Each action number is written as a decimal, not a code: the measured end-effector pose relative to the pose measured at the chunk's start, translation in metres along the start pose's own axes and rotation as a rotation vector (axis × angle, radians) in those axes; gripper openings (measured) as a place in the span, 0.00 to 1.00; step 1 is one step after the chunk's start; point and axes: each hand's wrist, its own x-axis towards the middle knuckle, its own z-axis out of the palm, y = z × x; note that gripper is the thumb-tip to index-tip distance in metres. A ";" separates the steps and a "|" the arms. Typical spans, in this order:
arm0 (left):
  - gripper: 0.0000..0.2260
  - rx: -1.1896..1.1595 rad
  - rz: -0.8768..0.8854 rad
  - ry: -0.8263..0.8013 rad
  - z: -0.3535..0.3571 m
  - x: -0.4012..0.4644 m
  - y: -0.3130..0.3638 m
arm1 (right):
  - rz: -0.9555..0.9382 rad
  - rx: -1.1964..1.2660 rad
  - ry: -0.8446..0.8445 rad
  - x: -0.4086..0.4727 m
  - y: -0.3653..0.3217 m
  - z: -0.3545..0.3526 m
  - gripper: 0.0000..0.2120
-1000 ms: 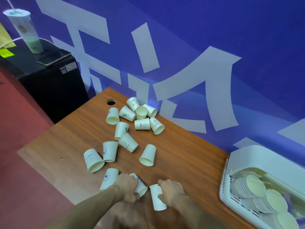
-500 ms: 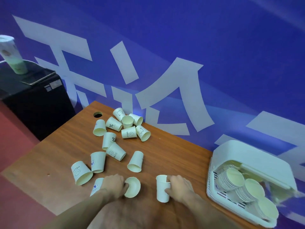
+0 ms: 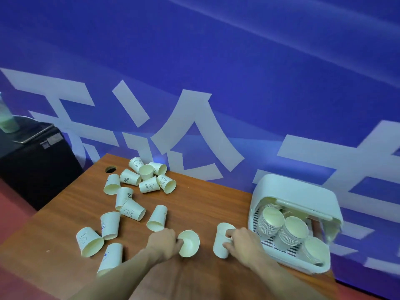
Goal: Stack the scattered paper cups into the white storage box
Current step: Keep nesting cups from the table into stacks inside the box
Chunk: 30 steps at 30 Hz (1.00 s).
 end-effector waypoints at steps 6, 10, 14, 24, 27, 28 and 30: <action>0.17 -0.016 0.061 0.005 -0.001 0.005 0.085 | 0.074 0.030 0.058 -0.043 0.062 -0.023 0.10; 0.15 -0.028 0.107 -0.037 0.005 0.004 0.143 | 0.139 0.025 0.062 -0.070 0.108 -0.029 0.12; 0.15 -0.018 0.181 -0.062 0.014 0.002 0.191 | 0.192 0.064 0.061 -0.095 0.145 -0.032 0.11; 0.15 0.004 0.302 -0.073 0.012 0.008 0.302 | 0.336 0.077 0.144 -0.131 0.224 -0.053 0.11; 0.13 -0.104 0.312 -0.115 0.011 0.012 0.330 | 0.383 0.066 0.180 -0.139 0.247 -0.061 0.10; 0.13 -0.137 0.317 -0.124 0.013 0.013 0.339 | 0.394 0.066 0.179 -0.141 0.255 -0.061 0.10; 0.14 -0.168 0.334 -0.134 0.017 0.014 0.353 | 0.418 0.072 0.174 -0.144 0.269 -0.060 0.11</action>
